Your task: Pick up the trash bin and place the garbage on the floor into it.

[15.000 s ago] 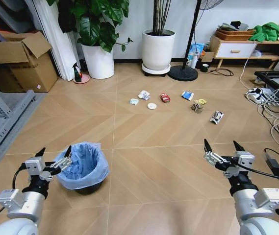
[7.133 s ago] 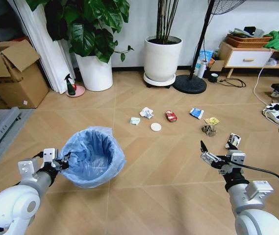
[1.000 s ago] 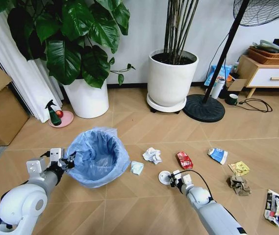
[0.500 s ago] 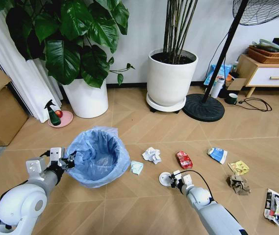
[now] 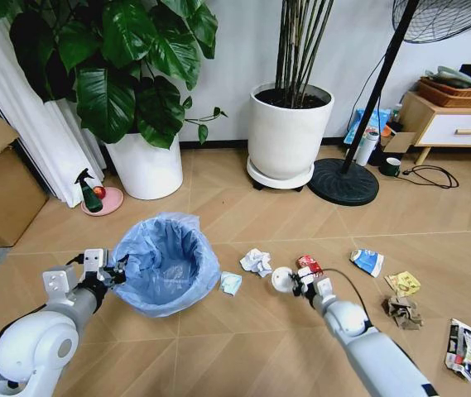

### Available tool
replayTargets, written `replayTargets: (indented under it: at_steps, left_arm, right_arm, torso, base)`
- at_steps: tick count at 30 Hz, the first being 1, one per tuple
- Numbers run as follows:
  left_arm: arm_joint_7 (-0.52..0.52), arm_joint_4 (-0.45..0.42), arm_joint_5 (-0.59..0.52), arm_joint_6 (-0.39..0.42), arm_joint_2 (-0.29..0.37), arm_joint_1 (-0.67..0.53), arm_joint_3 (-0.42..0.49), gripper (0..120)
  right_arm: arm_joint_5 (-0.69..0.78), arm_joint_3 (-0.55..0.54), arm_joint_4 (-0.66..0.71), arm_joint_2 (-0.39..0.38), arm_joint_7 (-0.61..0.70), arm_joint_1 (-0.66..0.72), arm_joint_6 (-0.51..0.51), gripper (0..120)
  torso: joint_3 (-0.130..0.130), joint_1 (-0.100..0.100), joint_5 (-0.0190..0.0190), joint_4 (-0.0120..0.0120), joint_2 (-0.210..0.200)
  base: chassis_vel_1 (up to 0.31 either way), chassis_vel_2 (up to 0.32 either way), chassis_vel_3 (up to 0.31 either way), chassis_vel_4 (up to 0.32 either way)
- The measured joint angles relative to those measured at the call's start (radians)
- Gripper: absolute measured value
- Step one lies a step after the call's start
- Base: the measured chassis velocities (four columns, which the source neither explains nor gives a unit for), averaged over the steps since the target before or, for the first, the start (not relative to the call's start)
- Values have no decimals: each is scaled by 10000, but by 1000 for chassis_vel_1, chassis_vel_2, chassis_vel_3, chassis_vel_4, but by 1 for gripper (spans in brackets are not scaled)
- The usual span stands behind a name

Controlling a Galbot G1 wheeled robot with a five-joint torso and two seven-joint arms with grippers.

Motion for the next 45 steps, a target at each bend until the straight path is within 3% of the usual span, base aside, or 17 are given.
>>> replayTargets:
  at_steps: [6,10,19,26,31,38,45]
  left_arm:
    - [1,2,3,0,12,4,39,0]
    - [34,57,3,0,64,4,84,0]
    - [124,174,65,3,63,14,212,0]
    - [179,193,81,9,88,-21,230,0]
    - [188,215,95,27,93,-43,276,0]
    - [182,217,117,31,67,-38,279,0]
    - [138,189,83,35,72,-74,232,0]
  right_arm:
    - [853,-234,738,-504,1,513,48,0]
    - [2247,-1138,1748,-998,-5,1490,-36,0]
    - [3996,-2683,3125,-1271,156,3631,-650,0]
    - [5411,-3969,3696,-1182,275,5091,-1056,0]
    - [6170,-5013,4156,-632,342,6089,-1446,0]
    - [6542,-5800,4647,-449,414,6361,-1686,0]
    - [6158,-6214,5074,-975,400,5879,-1871,0]
  torso:
    - [1,0,1,-1,1]
    - [1,-1,-1,-1,1]
    - [2,-1,-5,1,1]
    - [1,-1,-2,0,2]
    - [1,0,-1,1,2]
    - [1,-1,-1,1,2]
    - [1,0,2,-3,2]
  base:
    - [0,0,0,0]
    - [0,0,0,0]
    - [0,0,0,0]
    - [0,0,0,0]
    - [0,0,0,0]
    - [0,0,0,0]
    - [0,0,0,0]
